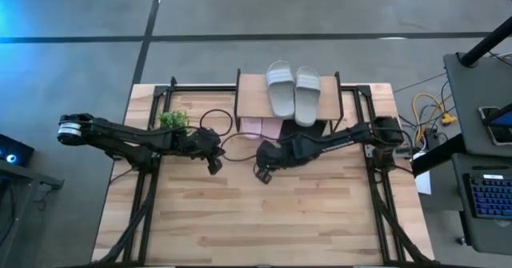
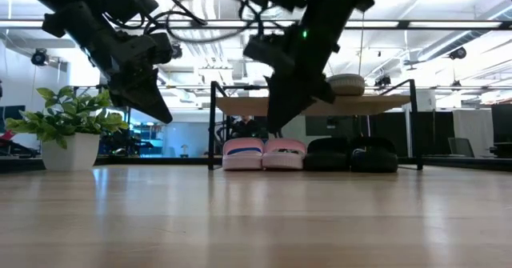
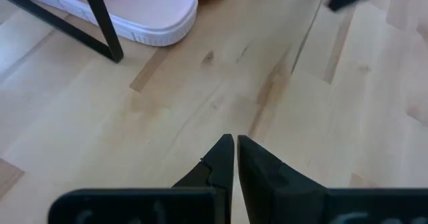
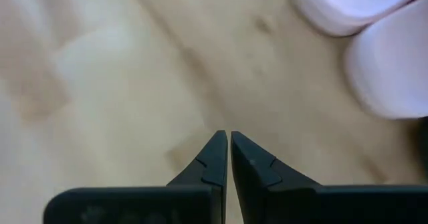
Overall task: Pick and place slides into the shelf
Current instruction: Adjust the right black slipper
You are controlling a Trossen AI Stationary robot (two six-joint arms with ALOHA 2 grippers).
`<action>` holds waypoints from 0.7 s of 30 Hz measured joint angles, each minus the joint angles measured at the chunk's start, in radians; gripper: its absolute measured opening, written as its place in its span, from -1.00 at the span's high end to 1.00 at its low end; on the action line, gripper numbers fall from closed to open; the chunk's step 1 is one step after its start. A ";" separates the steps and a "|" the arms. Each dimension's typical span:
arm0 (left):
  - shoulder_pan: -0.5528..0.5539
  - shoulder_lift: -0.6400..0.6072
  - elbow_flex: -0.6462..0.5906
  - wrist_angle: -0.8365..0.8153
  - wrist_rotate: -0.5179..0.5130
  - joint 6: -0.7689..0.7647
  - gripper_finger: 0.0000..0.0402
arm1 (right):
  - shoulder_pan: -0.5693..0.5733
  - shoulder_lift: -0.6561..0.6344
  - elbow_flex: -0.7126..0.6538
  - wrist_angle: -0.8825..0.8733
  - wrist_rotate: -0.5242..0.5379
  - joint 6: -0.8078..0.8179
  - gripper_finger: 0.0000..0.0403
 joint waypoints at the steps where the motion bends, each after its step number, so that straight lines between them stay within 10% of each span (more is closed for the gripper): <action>1: 0.000 0.000 0.000 0.000 0.000 0.000 0.97 | 0.017 0.000 0.005 0.000 -0.003 0.015 0.94; 12: -0.006 0.000 0.000 0.020 0.084 -0.057 0.97 | 0.156 -0.120 0.096 -0.011 -0.173 0.031 0.94; 21: -0.032 -0.002 0.006 0.067 0.088 -0.089 0.97 | 0.204 -0.402 0.122 -0.115 0.193 0.063 0.94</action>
